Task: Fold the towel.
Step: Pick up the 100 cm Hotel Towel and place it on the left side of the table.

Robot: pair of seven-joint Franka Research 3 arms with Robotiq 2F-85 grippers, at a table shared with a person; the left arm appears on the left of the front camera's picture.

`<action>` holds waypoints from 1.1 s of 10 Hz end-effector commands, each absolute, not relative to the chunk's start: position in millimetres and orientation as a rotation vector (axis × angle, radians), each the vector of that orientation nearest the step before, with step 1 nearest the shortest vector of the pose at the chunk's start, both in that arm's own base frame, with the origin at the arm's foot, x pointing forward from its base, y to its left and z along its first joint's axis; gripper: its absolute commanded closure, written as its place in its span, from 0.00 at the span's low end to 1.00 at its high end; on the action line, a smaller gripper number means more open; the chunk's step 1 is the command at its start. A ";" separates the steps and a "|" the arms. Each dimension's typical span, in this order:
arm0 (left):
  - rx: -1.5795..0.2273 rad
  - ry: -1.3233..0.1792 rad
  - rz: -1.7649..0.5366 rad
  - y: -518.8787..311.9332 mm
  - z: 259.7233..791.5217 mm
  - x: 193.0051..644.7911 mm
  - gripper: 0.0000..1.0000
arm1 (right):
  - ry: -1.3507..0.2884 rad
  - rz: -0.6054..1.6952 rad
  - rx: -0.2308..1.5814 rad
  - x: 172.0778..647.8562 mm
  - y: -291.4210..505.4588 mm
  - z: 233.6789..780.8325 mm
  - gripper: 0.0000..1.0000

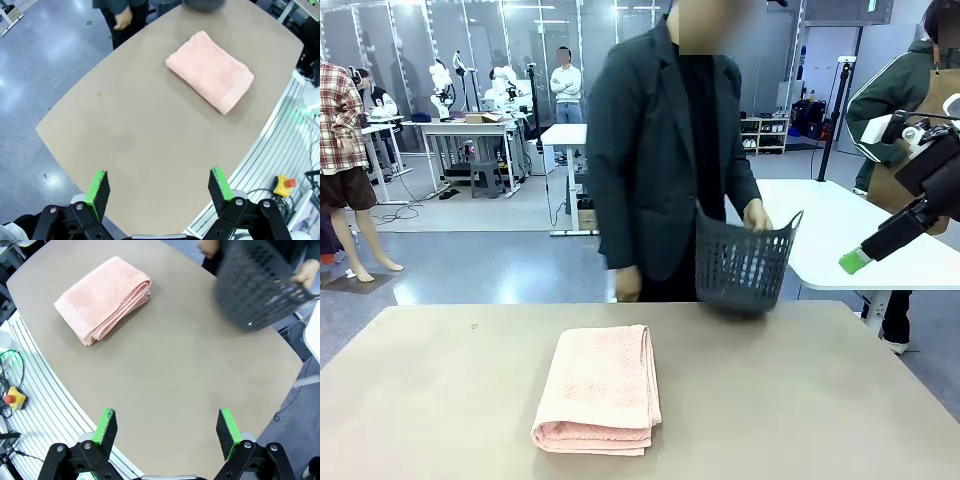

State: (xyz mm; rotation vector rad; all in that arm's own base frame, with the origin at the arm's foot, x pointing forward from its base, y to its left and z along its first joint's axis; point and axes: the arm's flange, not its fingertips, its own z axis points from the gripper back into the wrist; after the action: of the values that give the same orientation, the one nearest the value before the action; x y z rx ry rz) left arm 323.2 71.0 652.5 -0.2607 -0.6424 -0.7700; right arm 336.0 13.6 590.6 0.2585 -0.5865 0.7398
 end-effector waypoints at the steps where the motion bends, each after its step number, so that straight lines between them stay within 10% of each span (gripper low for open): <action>1: -0.261 -0.637 -0.763 71.8 651.9 322.9 0.00 | -0.584 0.726 0.255 334.7 14.0 592.1 0.00; 9: -0.261 -0.642 -0.770 71.0 652.5 323.2 0.00 | -0.584 0.726 0.255 334.7 14.0 592.1 0.00; 11: -0.499 -0.588 -0.646 51.2 628.6 361.4 0.00 | -0.584 0.726 0.255 334.7 14.0 592.1 0.00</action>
State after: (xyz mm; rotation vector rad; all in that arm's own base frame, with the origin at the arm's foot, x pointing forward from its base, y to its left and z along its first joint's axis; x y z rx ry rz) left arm 337.8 60.4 639.4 -0.3630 -0.6174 -0.7227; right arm 335.9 13.7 590.9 0.2591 -0.5874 0.7412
